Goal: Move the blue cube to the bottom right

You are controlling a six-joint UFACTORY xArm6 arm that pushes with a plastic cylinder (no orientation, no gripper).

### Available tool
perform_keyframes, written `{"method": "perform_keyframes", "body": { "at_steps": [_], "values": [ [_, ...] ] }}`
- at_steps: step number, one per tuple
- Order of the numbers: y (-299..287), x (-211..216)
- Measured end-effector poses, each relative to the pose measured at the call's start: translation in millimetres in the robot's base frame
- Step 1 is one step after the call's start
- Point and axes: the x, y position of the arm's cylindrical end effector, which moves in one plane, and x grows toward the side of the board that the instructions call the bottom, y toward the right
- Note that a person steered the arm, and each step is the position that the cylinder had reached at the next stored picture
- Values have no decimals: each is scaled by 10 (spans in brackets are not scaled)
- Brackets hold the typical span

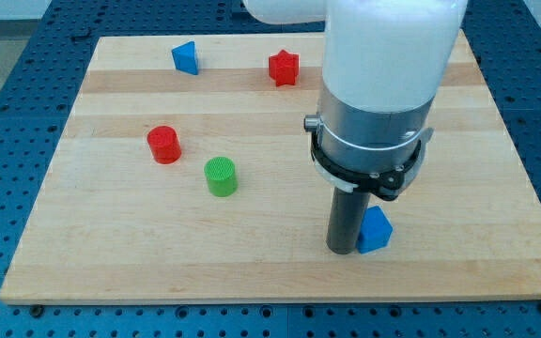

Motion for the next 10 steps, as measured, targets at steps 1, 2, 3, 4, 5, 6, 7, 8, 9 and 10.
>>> {"method": "perform_keyframes", "body": {
  "at_steps": [1, 2, 3, 4, 5, 6, 7, 8, 9, 10],
  "values": [
    [0, -63],
    [82, -103],
    [232, -114],
    [339, -210],
    [599, -273],
    [821, -258],
    [994, -141],
    [1122, -97],
    [1126, -248],
    [1126, -324]
  ]
}}
